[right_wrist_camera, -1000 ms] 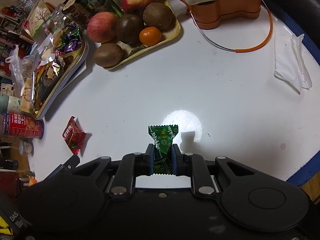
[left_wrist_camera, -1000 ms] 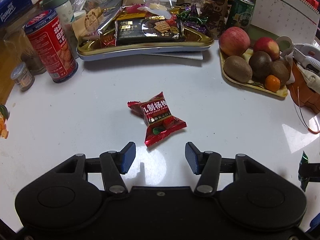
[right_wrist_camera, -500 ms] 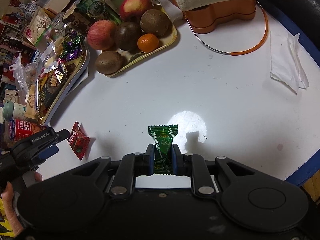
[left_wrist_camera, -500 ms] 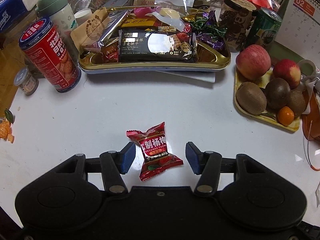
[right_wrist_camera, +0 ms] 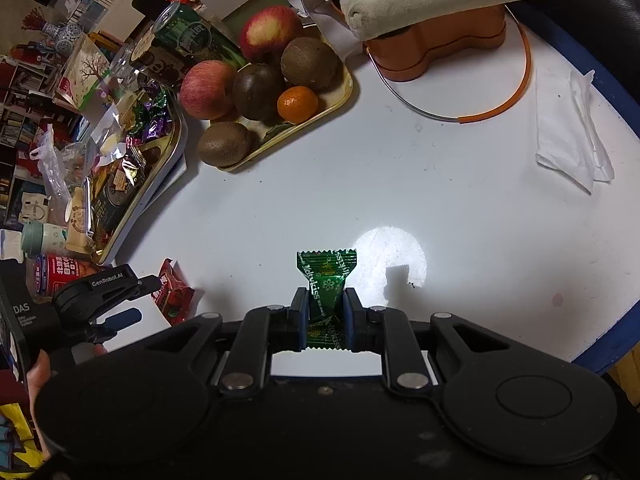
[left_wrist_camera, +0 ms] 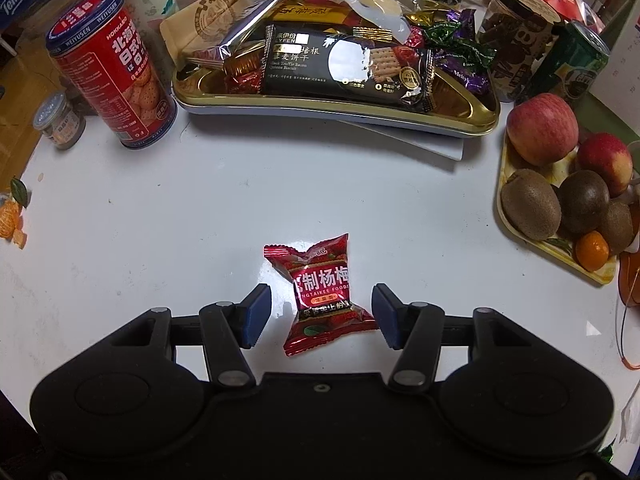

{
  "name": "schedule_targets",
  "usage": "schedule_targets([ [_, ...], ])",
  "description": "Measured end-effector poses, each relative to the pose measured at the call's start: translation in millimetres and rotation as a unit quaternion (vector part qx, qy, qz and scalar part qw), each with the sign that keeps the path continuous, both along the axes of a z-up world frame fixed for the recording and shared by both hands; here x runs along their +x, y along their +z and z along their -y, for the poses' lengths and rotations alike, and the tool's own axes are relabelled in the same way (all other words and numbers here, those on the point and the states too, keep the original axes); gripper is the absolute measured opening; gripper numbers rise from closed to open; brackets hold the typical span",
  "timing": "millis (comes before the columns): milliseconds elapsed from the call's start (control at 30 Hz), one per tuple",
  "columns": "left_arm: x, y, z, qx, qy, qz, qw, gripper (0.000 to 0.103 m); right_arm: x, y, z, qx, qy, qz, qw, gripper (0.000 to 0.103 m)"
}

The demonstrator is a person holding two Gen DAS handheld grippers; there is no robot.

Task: Organize snacks
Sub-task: 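Grasp the red plum-snack packet with the left tool and lift it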

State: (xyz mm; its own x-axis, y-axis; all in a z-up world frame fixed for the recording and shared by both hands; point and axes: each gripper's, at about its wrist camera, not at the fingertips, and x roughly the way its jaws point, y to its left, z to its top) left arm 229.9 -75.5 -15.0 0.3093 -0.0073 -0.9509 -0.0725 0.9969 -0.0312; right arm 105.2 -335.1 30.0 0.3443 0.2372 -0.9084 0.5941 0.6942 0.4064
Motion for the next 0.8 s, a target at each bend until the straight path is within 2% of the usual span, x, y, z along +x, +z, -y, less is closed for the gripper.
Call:
schedule_targets([
  [100,2,-7,-3,-0.012,0.013,-0.009,0.9998,0.061,0,1,-1,0.002,0.004,0.004,1.0,0.019],
  [300,6,-18,0,0.004,0.027,-0.007,0.9996,0.061,1,1,-7,0.004,0.018,0.005,1.0,0.019],
  [800,9,-32,10,0.019,0.0,0.008,0.9998,0.061,2,5,-10,-0.008,0.028,0.012,0.999,0.019],
])
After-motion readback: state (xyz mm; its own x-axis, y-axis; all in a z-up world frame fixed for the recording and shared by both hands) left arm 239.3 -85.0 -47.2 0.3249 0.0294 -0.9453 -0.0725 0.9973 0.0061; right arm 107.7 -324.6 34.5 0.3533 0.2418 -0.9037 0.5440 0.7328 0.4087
